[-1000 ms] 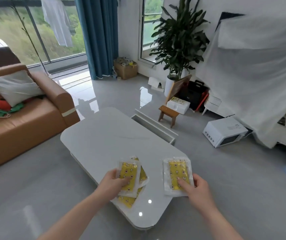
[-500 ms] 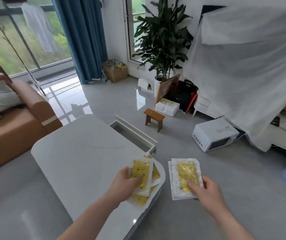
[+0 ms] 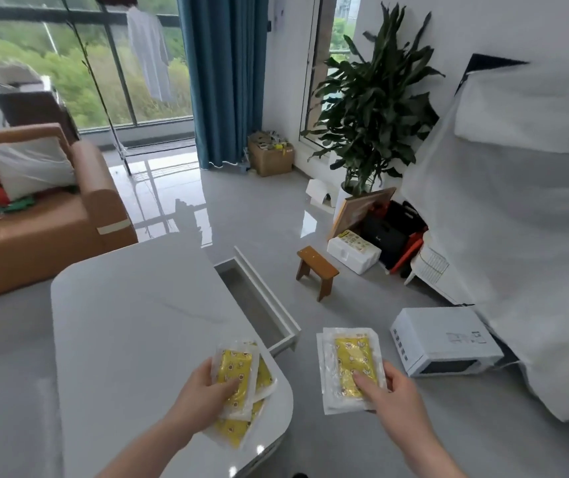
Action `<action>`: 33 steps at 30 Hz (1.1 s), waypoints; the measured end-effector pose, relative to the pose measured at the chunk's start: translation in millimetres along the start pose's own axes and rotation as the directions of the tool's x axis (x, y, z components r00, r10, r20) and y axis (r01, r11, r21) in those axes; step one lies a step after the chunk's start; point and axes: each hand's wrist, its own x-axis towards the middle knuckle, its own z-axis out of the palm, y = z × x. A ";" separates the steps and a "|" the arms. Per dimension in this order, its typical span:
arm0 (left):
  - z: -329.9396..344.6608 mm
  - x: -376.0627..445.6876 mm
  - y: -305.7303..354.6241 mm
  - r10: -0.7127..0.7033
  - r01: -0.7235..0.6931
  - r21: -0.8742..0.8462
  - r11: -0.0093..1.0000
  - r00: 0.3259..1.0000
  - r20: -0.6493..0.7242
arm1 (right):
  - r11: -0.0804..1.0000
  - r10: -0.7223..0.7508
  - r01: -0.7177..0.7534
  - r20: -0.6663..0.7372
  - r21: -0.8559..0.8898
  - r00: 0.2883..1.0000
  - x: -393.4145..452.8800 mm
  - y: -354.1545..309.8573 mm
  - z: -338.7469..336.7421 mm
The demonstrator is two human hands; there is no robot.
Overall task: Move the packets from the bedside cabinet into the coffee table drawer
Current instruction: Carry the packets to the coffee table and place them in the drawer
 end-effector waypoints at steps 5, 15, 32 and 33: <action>59.1 69.1 41.5 -0.019 0.019 -0.029 0.999 1.000 -0.003 | 0.999 0.027 -0.026 0.035 -0.040 0.999 80.9 -8.0 -41.1; 151.9 186.9 124.6 -0.030 0.029 -0.037 0.999 0.999 -0.031 | 0.996 0.074 -0.071 0.054 -0.055 0.996 239.5 -14.7 -104.8; 223.7 326.7 133.2 -0.446 0.266 -0.409 0.873 0.776 -0.447 | 0.951 0.221 -0.079 0.474 -0.300 0.853 535.2 -62.1 -85.4; 221.3 334.4 132.9 -0.467 0.269 -0.434 0.860 0.757 -0.457 | 0.946 0.232 -0.077 0.488 -0.316 0.841 549.4 -65.6 -72.9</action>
